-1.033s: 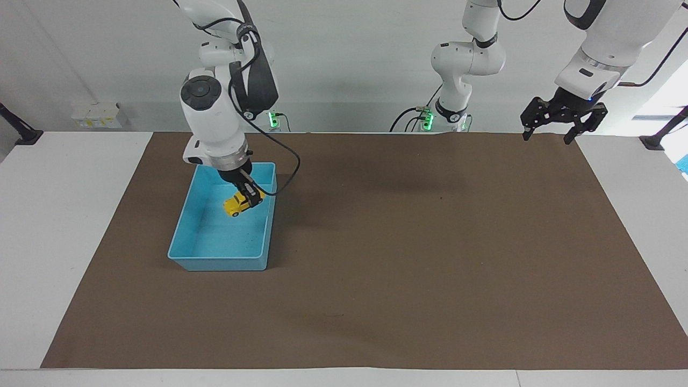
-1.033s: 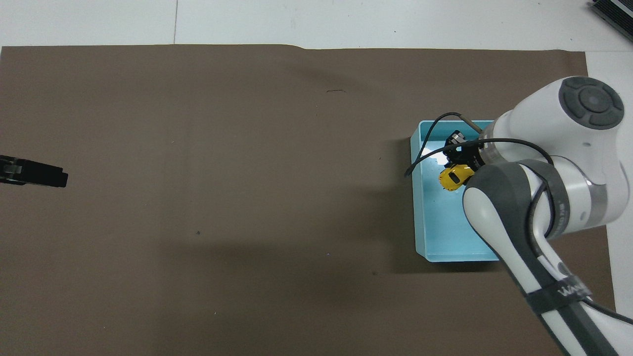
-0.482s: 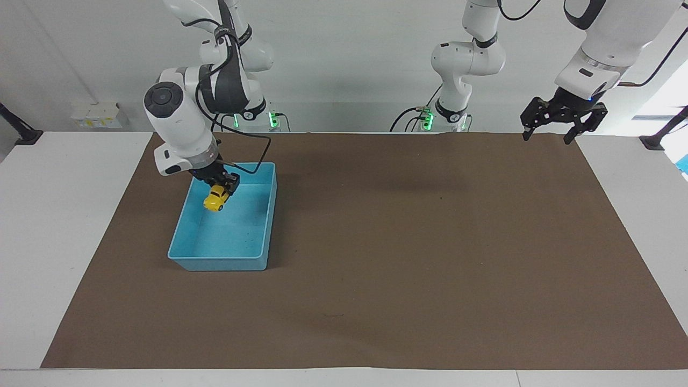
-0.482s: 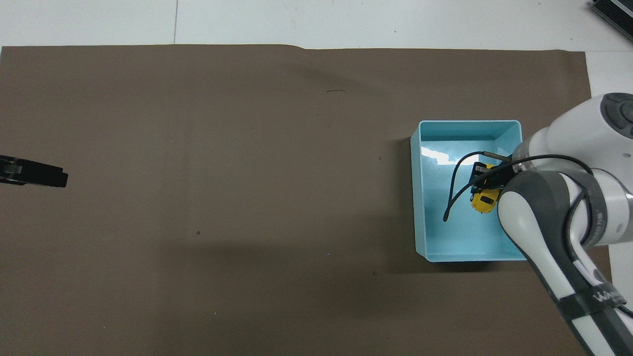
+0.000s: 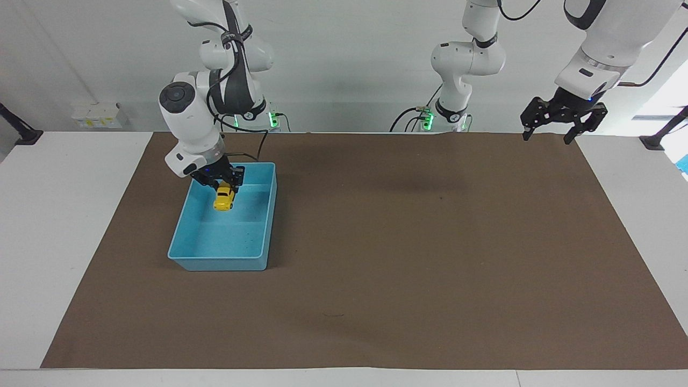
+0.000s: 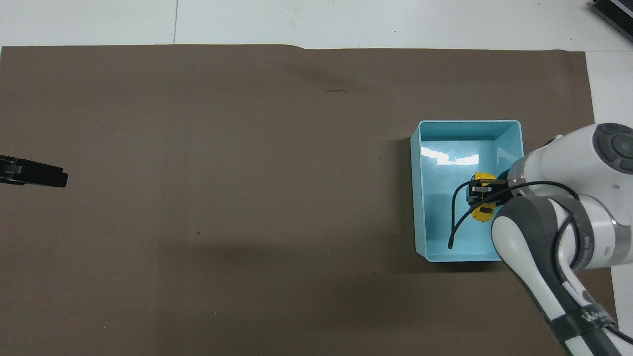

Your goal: Wind up and store yellow beetle car

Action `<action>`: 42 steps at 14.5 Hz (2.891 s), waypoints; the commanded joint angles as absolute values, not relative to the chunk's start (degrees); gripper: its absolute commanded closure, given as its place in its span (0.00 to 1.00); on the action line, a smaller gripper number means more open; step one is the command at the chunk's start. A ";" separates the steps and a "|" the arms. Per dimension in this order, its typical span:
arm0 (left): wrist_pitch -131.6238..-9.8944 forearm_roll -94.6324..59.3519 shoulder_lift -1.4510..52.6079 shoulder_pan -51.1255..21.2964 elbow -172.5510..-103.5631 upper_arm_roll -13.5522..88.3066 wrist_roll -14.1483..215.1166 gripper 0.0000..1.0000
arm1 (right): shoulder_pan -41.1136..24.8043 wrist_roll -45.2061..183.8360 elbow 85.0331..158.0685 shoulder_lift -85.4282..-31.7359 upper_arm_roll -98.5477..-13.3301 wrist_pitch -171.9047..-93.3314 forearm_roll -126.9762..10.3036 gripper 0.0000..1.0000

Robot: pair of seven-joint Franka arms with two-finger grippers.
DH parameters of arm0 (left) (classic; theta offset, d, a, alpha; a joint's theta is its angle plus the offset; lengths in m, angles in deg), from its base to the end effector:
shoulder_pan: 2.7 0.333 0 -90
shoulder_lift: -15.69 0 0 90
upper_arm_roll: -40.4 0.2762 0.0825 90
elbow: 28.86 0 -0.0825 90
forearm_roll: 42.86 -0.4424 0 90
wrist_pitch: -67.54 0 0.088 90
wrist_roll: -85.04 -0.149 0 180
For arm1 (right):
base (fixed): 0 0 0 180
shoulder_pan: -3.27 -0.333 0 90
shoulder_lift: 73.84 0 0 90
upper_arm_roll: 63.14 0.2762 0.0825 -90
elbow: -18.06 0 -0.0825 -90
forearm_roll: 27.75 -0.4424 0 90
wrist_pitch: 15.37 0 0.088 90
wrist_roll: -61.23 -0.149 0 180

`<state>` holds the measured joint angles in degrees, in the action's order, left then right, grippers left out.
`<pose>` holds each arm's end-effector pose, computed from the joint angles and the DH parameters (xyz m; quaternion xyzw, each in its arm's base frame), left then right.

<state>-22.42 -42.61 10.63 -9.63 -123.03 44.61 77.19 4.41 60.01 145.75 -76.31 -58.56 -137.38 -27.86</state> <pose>0.5885 -0.0273 0.5569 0.9957 -0.0922 0.0075 0.0051 0.5580 0.0334 0.2710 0.9994 0.0187 -0.0280 0.0021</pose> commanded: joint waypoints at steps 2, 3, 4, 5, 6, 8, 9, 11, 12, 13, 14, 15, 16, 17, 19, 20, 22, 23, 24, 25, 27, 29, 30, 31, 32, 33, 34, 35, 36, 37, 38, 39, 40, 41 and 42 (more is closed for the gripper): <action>-20.88 -42.95 10.95 -8.59 -121.76 44.01 76.43 0.00 | 5.56 63.78 151.47 -75.86 -58.13 -145.26 -28.89 1.00; -20.88 -42.87 10.95 -8.59 -121.76 44.01 76.43 0.00 | 5.56 63.78 151.83 -74.81 -58.13 -146.40 -28.89 1.00; -20.88 -42.86 10.95 -8.59 -121.76 44.01 76.43 0.00 | 5.56 63.95 152.09 -73.50 -58.13 -148.24 -28.80 1.00; -20.88 -42.95 10.95 -8.59 -121.76 44.01 76.43 0.00 | 5.64 64.82 153.23 -72.53 -58.13 -150.35 -28.80 1.00; -20.88 -42.95 10.95 -8.59 -121.76 44.01 76.43 0.00 | 5.64 65.18 154.46 -72.26 -58.13 -152.81 -28.80 1.00; -20.88 -42.86 10.95 -8.59 -121.76 44.01 76.43 0.00 | 5.47 65.18 154.73 -71.11 -58.13 -154.06 -28.80 0.43; -20.88 -42.95 10.95 -8.59 -121.76 43.92 76.43 0.00 | 5.29 64.49 154.21 -70.59 -58.13 -153.71 -28.80 0.00; -20.88 -42.95 10.95 -8.59 -121.76 44.01 76.43 0.00 | 6.52 65.36 152.98 -70.67 -58.13 -152.92 -28.80 0.00; -20.88 -42.87 10.95 -8.59 -121.76 44.01 76.43 0.00 | 6.70 65.36 151.76 -71.45 -58.13 -150.83 -28.80 0.00; -20.88 -42.86 10.95 -8.59 -121.76 44.01 76.43 0.00 | 6.87 65.27 149.39 -71.64 -58.13 -147.07 -28.80 0.00; -20.88 -42.95 10.95 -8.59 -121.76 43.92 76.43 0.00 | 7.31 65.18 147.11 -71.64 -58.22 -143.64 -28.80 0.00; -20.88 -42.87 10.95 -8.59 -121.76 43.92 76.43 0.00 | 7.75 64.92 144.48 -72.07 -58.22 -140.65 -28.89 0.00; -20.88 -42.86 10.95 -8.59 -121.76 44.01 76.43 0.00 | 7.75 64.75 141.58 -72.25 -58.30 -137.48 -28.89 0.00; -20.88 -42.86 10.95 -8.59 -121.76 44.01 76.43 0.00 | 7.93 64.48 138.85 -72.25 -58.31 -134.06 -28.89 0.00; -20.88 -42.87 10.95 -8.59 -121.76 44.01 76.43 0.00 | 8.80 64.39 133.67 -72.34 -58.48 -128.43 -28.89 0.00; -20.88 -42.86 10.95 -8.59 -121.76 44.01 76.43 0.00 | 8.89 64.13 131.20 -72.34 -58.57 -125.96 -28.54 0.00; -20.88 -42.95 10.95 -8.59 -121.76 44.01 76.43 0.00 | 8.98 59.50 126.37 -72.43 -58.66 -121.57 -27.84 0.00; -20.88 -42.87 10.95 -8.59 -121.76 44.01 76.43 0.00 | 8.72 56.77 122.95 -72.34 -58.66 -117.98 -27.31 0.00; -20.88 -42.95 10.95 -8.59 -121.76 44.01 76.43 0.00 | 8.28 54.48 119.78 -72.25 -58.48 -114.72 -25.92 0.00; -20.88 -42.87 10.95 -8.59 -121.76 44.01 76.43 0.00 | 8.19 52.81 117.58 -72.34 -58.39 -112.51 -25.38 0.00; -20.88 -42.95 10.95 -8.59 -121.76 44.01 76.43 0.00 | 8.19 51.39 113.36 -72.43 -58.22 -107.33 -25.90 0.00; -20.88 -42.86 10.95 -8.59 -121.76 43.92 76.43 0.00 | 8.19 51.38 108.70 -72.43 -58.39 -101.97 -26.51 0.00; -20.88 -42.95 10.95 -8.59 -121.76 44.01 76.43 0.00 | 8.28 51.12 107.11 -72.43 -58.39 -99.86 -26.60 0.00; -20.88 -42.95 10.95 -8.59 -121.76 44.01 76.43 0.00 | 8.28 51.12 105.79 -72.43 -58.39 -98.53 -26.60 0.00; -20.88 -42.87 10.95 -8.59 -121.76 44.01 76.43 0.00 | 8.28 51.12 104.39 -72.26 -58.31 -97.30 -26.69 0.00; -20.88 -42.95 10.95 -8.59 -121.76 44.01 76.43 0.00 | 8.37 51.12 103.59 -71.91 -58.39 -95.98 -26.61 0.00; -20.88 -42.95 10.95 -8.59 -121.76 44.01 76.43 0.00 | 8.37 51.03 103.41 -71.81 -58.31 -95.79 -26.78 0.00; -20.88 -42.95 10.95 -8.59 -121.76 44.01 76.43 0.00 | 8.54 51.12 104.19 -72.42 -58.39 -97.36 -28.35 0.00; -20.88 -42.87 10.95 -8.59 -121.76 43.92 76.43 0.00 | 8.63 51.21 105.67 -73.21 -58.39 -99.20 -28.80 0.00; -20.88 -42.86 10.95 -8.59 -121.76 43.92 76.43 0.00 | 8.63 51.30 107.52 -74.35 -58.39 -99.83 -29.06 0.00; -20.88 -42.86 10.95 -8.59 -121.76 43.92 76.43 0.00 | 8.63 51.38 108.23 -74.71 -58.39 -100.44 -29.07 0.00; -20.88 -42.95 10.95 -8.59 -121.76 44.01 76.43 0.00 | 8.54 51.82 108.32 -74.80 -58.39 -101.41 -29.07 0.00; -20.88 -42.95 10.95 -8.59 -121.76 44.01 76.43 0.00 | 8.54 52.00 108.67 -74.89 -58.39 -101.68 -28.98 0.00; -20.88 -42.87 10.95 -8.59 -121.76 44.01 76.43 0.00 | 8.54 52.09 108.68 -74.89 -58.39 -101.68 -28.98 0.00; -20.88 -42.86 10.95 -8.59 -121.76 44.01 76.43 0.00 | 8.37 52.44 108.68 -74.89 -58.39 -101.85 -28.72 0.00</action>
<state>-22.40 -42.61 10.63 -9.63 -123.03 44.61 77.19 8.10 52.35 106.61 -73.34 -58.64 -100.19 -27.83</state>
